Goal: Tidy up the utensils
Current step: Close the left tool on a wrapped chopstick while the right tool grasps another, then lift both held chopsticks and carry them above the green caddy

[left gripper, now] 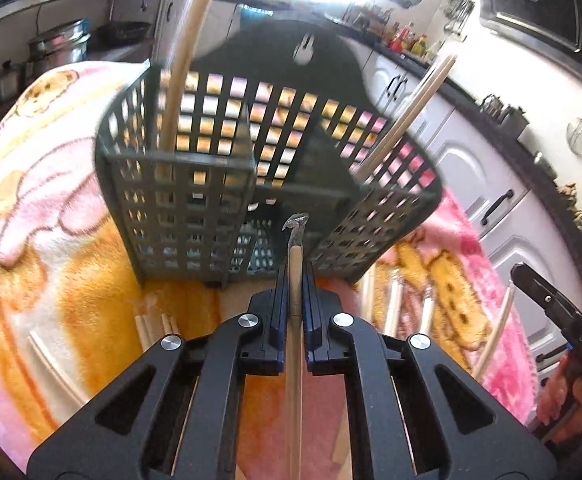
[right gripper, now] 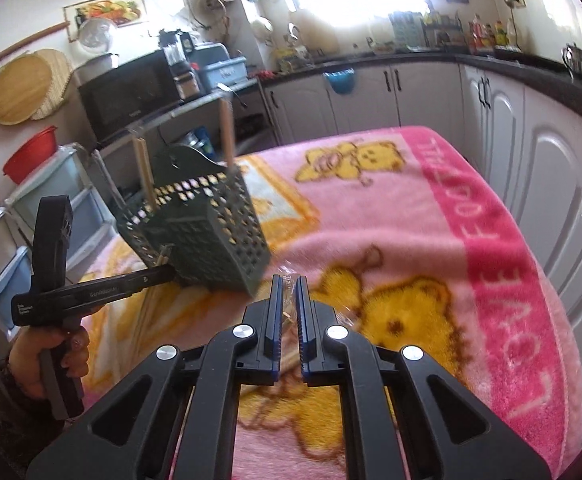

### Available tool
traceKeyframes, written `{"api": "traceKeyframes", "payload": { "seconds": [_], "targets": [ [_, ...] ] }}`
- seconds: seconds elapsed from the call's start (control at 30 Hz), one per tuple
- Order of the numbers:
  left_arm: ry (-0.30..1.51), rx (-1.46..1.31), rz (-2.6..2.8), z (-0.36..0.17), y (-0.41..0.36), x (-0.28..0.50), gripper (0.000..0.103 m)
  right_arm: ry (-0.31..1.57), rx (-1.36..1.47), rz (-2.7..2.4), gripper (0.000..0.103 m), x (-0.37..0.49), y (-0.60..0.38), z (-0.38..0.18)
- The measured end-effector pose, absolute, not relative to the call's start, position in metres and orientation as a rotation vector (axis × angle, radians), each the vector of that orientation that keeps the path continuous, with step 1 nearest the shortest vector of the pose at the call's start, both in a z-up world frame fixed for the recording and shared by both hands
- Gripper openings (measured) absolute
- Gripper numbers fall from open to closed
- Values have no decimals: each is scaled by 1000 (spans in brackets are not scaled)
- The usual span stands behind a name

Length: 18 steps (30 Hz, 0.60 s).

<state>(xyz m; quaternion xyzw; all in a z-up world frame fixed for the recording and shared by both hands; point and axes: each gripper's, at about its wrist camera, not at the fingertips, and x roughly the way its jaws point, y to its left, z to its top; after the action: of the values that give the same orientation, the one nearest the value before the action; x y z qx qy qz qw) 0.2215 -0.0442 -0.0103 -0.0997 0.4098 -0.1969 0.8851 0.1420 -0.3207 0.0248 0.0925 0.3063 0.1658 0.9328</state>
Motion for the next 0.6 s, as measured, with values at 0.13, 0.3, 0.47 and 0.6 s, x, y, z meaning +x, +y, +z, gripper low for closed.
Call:
{"api": "traceKeyframes", "payload": {
  "seconds": [0.13, 0.3, 0.47, 0.6],
  "targets": [
    [804, -225, -435, 11, -40, 213, 4, 589, 164, 371, 7, 135, -310, 41],
    [739, -261, -471, 35, -31, 202, 4, 545, 124, 418, 7, 125, -293, 59],
    [669, -279, -489, 57, -25, 190, 4, 513, 87, 461, 6, 117, -276, 74],
    [615, -289, -488, 73, -19, 183, 4, 491, 58, 489, 6, 111, -264, 83]
  ]
}}
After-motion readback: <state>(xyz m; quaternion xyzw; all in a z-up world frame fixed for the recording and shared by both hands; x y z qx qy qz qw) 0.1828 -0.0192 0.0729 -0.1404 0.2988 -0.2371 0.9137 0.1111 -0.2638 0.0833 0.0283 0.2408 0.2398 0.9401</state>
